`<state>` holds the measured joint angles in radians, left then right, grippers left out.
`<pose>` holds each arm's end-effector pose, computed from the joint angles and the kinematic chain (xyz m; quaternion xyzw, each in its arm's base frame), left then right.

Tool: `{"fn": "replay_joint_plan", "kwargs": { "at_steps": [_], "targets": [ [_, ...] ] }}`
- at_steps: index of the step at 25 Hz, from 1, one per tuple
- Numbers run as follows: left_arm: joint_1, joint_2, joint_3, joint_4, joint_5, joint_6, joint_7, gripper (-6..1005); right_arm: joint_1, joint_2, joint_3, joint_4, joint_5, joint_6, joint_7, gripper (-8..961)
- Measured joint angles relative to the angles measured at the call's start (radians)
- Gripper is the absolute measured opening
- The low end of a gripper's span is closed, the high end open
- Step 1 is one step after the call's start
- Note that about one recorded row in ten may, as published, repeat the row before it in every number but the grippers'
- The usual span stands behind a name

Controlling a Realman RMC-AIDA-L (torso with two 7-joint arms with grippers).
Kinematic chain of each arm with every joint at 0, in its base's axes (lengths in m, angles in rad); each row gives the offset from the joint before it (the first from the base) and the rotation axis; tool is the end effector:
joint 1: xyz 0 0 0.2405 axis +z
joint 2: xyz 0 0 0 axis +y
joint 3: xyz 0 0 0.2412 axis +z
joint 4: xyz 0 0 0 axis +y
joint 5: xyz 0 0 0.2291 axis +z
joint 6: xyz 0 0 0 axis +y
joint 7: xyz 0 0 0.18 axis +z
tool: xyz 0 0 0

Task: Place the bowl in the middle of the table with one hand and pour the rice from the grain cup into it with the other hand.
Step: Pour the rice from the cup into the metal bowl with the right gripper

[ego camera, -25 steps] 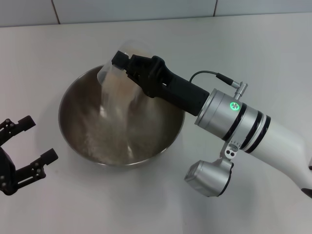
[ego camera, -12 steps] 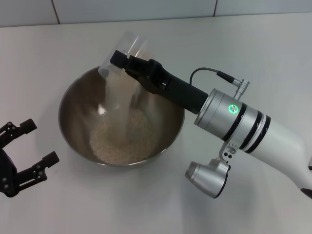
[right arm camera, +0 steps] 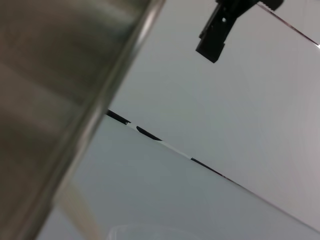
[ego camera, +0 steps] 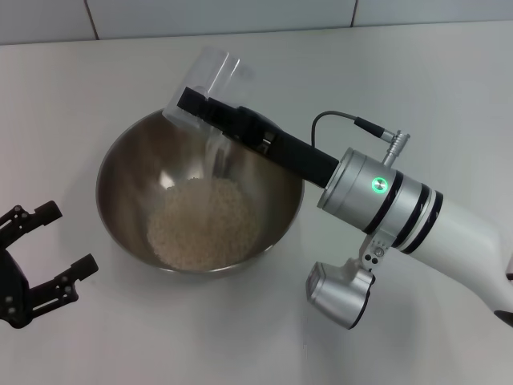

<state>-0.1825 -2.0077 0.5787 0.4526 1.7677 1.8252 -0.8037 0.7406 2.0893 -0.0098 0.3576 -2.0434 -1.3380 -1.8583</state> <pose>-0.3230 0.2327 0.0153 -0.8915 -0.1279 -0.3499 0.2578 0.1326 0.3303 -0.1393 -0.4815 -0.7087 -0.0045 0.5157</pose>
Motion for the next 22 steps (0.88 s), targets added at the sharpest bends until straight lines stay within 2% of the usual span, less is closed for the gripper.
{"fn": "replay_joint_plan", "kwargs": {
  "at_steps": [14, 22],
  "targets": [
    [0.001, 0.006, 0.004, 0.004, 0.017, -0.012, 0.0, 863, -0.004, 0.0, 0.012, -0.004, -0.032, 0.0, -0.065, 36],
    [0.009, -0.009, 0.0, 0.05, 0.053, -0.026, -0.009, 862, -0.005, 0.0, 0.024, 0.0, -0.031, 0.0, -0.092, 38]
  ]
}}
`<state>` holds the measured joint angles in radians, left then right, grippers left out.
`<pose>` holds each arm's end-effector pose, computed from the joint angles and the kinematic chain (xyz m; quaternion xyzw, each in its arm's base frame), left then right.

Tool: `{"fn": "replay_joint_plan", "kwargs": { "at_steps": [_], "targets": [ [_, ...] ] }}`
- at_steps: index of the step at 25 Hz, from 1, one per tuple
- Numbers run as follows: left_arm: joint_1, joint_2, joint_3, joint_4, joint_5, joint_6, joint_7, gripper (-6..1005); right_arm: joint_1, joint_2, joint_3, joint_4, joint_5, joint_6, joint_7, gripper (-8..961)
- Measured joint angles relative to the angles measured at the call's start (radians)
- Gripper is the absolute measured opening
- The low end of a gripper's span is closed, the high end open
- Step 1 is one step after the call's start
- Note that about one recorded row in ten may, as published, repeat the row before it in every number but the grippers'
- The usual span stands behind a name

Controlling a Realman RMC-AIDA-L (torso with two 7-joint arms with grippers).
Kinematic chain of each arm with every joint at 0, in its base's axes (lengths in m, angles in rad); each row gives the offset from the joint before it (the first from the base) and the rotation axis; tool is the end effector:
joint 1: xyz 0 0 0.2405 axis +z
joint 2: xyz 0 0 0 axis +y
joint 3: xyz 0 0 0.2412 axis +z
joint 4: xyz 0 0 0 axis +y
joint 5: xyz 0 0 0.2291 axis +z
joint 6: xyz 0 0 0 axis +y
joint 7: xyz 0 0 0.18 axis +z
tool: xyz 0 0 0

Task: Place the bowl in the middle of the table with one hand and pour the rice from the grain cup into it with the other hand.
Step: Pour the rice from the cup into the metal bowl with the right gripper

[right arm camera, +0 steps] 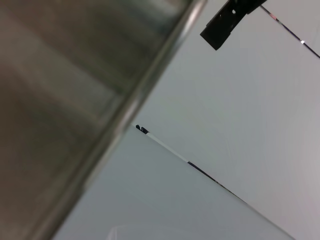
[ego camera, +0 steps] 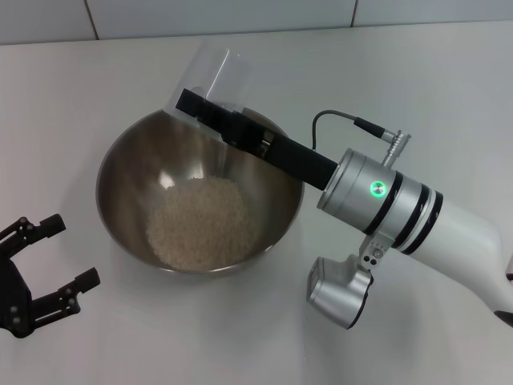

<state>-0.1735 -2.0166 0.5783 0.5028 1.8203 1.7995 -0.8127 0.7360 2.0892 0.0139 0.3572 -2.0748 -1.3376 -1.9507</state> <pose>-0.3293 0.2314 0.0125 -0.9052 -0.1278 -0.3186 0.2505 0.1319 0.3296 -0.1392 -0.4453 -0.7319 -0.0267 0.5150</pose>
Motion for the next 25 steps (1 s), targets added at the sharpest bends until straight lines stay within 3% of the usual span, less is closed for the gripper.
{"fn": "replay_joint_plan", "kwargs": {
  "at_steps": [14, 20, 24, 25],
  "targets": [
    [0.003, 0.001, 0.0, 0.002, 0.002, 0.002, 0.0, 862, -0.017, 0.001, 0.008, 0.027, 0.0, 0.0, 0.022, 42],
    [0.003, 0.004, 0.0, 0.002, 0.002, 0.003, 0.0, 863, -0.043, -0.003, 0.084, 0.071, -0.001, -0.03, 0.287, 43],
    [0.001, 0.005, 0.0, 0.002, 0.002, 0.005, 0.0, 863, -0.084, -0.002, 0.161, 0.109, 0.0, -0.066, 0.57, 45],
    [0.0, 0.005, 0.0, 0.002, 0.002, 0.006, 0.0, 863, -0.101, -0.002, 0.19, 0.12, -0.002, -0.093, 0.727, 45]
  ]
}}
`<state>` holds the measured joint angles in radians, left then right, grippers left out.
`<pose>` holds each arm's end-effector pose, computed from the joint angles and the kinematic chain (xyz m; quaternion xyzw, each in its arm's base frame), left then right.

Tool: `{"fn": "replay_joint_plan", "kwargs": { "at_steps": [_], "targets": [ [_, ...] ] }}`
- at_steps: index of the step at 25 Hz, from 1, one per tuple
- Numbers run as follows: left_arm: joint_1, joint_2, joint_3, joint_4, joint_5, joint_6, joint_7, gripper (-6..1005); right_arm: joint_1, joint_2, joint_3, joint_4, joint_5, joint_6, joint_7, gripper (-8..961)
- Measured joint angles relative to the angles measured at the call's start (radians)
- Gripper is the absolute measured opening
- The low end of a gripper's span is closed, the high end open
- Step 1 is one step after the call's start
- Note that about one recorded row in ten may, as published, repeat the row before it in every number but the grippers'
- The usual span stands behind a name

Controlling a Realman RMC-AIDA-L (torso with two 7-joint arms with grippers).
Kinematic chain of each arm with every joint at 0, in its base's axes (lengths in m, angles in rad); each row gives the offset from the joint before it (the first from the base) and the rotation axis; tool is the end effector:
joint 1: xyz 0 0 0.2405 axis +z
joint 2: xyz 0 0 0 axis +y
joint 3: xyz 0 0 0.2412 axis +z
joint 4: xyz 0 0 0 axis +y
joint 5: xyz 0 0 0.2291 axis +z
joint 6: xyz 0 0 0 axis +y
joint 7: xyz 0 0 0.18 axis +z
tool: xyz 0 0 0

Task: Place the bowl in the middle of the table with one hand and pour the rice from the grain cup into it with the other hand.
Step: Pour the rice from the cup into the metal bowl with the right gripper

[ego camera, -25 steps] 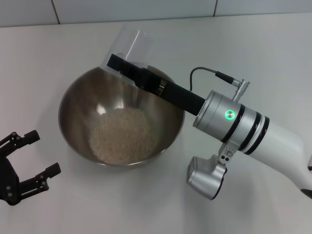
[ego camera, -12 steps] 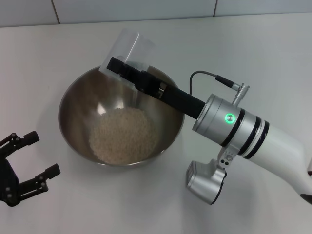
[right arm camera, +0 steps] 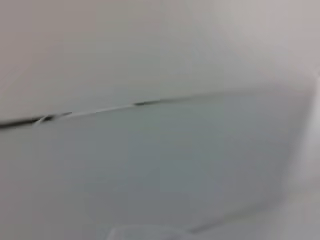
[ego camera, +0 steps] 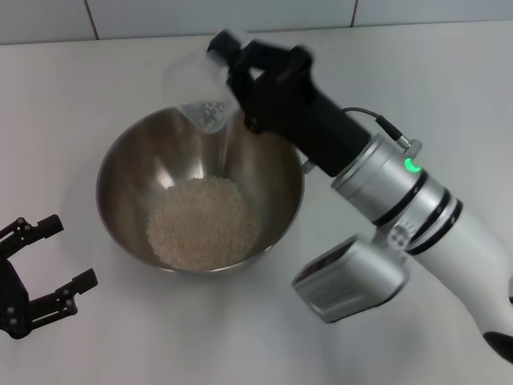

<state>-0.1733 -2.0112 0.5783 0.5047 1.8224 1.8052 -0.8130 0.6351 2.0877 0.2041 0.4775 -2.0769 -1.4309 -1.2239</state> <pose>-0.3299 0.2310 0.0147 -0.9064 -0.1256 -0.3172 0.2491 0.1223 0.3285 -0.1080 -0.6594 -0.4167 0.1934 0.5950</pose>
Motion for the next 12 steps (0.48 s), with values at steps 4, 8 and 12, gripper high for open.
{"fn": "replay_joint_plan", "kwargs": {
  "at_steps": [4, 8, 12],
  "targets": [
    [-0.003, 0.001, 0.0, 0.0, 0.0, 0.001, 0.0, 863, -0.034, 0.0, 0.059, 0.007, 0.002, -0.039, 0.275, 46],
    [-0.004, 0.003, 0.0, 0.0, 0.0, 0.003, 0.0, 862, -0.083, -0.001, 0.142, 0.021, 0.003, -0.052, 0.534, 47],
    [-0.004, 0.003, 0.0, 0.0, -0.001, 0.007, 0.0, 862, -0.13, -0.003, 0.213, 0.017, 0.007, -0.041, 0.76, 48]
  ]
}}
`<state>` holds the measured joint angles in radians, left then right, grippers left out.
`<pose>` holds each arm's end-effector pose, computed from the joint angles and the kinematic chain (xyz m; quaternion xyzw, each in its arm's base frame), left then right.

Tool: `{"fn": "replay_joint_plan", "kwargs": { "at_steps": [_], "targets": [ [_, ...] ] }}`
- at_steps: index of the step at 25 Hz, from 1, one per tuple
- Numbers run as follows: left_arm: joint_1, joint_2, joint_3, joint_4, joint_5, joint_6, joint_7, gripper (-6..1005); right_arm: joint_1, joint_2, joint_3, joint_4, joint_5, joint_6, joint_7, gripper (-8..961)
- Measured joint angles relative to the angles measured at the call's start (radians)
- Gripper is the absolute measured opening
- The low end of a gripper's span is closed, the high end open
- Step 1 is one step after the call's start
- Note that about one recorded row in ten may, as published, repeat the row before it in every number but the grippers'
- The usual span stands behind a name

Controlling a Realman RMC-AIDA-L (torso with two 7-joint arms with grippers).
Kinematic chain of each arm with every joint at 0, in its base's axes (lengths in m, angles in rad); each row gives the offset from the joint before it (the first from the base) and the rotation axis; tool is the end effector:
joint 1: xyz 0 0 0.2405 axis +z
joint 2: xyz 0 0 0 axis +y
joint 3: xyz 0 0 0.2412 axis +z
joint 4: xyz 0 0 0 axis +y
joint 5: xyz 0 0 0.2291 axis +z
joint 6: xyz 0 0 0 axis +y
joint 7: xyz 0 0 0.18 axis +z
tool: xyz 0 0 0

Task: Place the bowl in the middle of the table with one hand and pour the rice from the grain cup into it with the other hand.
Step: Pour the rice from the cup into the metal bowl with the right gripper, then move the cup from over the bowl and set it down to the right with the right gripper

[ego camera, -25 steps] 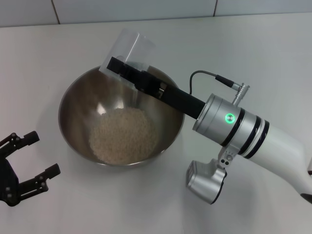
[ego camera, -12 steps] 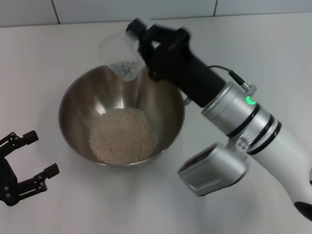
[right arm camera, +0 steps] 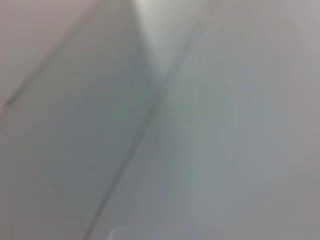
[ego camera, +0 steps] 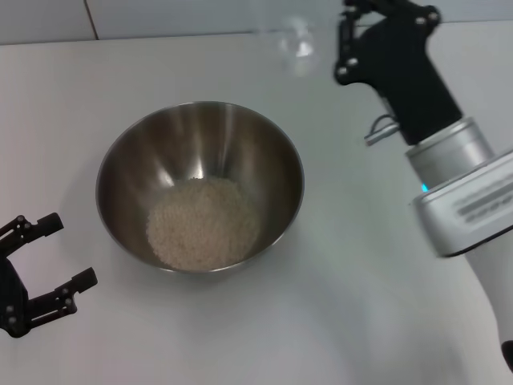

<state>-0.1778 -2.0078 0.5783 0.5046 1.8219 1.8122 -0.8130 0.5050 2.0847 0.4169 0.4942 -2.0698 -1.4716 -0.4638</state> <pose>-0.3285 0.2319 0.0162 -0.9069 -0.1216 -0.3190 0.2470 0.1629 0.3434 -0.0628 -0.7027 -0.0610 0.3858 0.5947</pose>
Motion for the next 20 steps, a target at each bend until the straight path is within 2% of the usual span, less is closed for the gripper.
{"fn": "replay_joint_plan", "kwargs": {
  "at_steps": [5, 9, 20],
  "targets": [
    [0.001, 0.0, 0.0, 0.0, -0.005, 0.006, 0.0, 862, -0.046, -0.003, 0.067, -0.007, 0.001, 0.066, 0.188, 49],
    [0.002, 0.001, 0.0, 0.0, -0.006, 0.014, 0.0, 863, -0.059, -0.003, 0.09, -0.01, 0.002, 0.147, 0.26, 51],
    [0.005, 0.006, -0.002, 0.0, -0.007, 0.029, -0.002, 863, -0.068, -0.004, 0.111, -0.006, 0.002, 0.353, 0.288, 54]
  ]
}}
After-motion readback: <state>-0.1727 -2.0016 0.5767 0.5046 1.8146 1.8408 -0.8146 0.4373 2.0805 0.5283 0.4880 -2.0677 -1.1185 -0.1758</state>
